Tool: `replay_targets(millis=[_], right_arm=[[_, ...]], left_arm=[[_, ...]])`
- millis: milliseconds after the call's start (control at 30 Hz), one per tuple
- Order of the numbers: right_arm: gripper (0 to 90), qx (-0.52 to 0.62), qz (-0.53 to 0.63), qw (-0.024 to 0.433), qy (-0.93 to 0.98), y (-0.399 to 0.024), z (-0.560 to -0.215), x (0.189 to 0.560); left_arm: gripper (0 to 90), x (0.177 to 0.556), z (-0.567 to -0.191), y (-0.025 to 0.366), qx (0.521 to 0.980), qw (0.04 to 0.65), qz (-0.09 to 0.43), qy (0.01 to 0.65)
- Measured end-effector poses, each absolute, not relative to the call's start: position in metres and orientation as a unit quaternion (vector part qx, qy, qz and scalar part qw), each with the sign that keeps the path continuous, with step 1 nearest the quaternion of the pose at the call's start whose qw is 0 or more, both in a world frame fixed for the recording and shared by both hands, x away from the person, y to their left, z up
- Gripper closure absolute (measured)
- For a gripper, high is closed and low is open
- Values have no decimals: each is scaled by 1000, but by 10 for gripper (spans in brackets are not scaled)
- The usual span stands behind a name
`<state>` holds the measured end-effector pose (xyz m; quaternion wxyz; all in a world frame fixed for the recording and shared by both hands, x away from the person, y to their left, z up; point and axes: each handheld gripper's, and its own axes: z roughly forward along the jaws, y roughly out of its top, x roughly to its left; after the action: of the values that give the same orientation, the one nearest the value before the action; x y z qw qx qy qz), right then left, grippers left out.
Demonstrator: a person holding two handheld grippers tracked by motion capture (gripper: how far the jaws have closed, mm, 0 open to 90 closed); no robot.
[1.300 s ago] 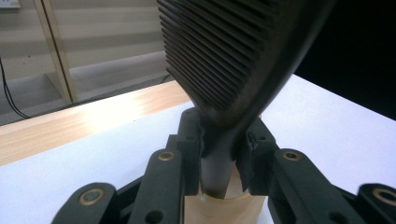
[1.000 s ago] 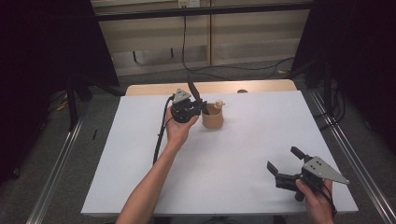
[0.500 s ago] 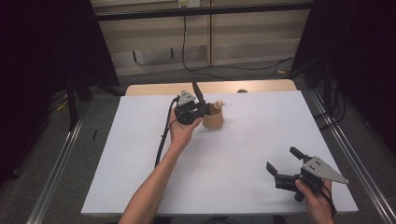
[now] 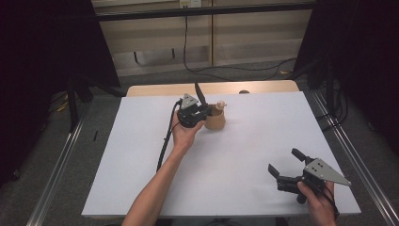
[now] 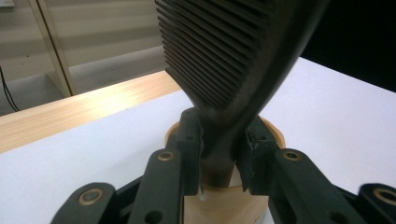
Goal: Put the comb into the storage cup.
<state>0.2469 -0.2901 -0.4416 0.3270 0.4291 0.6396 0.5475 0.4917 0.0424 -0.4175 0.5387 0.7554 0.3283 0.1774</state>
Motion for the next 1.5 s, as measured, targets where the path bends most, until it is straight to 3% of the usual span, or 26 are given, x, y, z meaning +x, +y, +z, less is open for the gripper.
replay_targets(millis=[200, 367, 600, 1200, 1500], right_arm=[[0, 428, 548, 327, 640, -290, -442, 247], [0, 430, 547, 329, 639, -291, -442, 247], [0, 430, 547, 328, 639, -290, -442, 247], [0, 430, 548, 328, 638, -290, -442, 248], [0, 429, 546, 328, 640, -289, -442, 249]], left_arm=[[721, 491, -420, 46, 752, 535, 198, 331], [719, 491, -421, 48, 754, 540, 186, 325], [639, 492, -421, 51, 754, 537, 188, 329], [144, 485, -421, 63, 732, 559, 173, 349], [45, 477, -417, 66, 730, 569, 177, 334]])
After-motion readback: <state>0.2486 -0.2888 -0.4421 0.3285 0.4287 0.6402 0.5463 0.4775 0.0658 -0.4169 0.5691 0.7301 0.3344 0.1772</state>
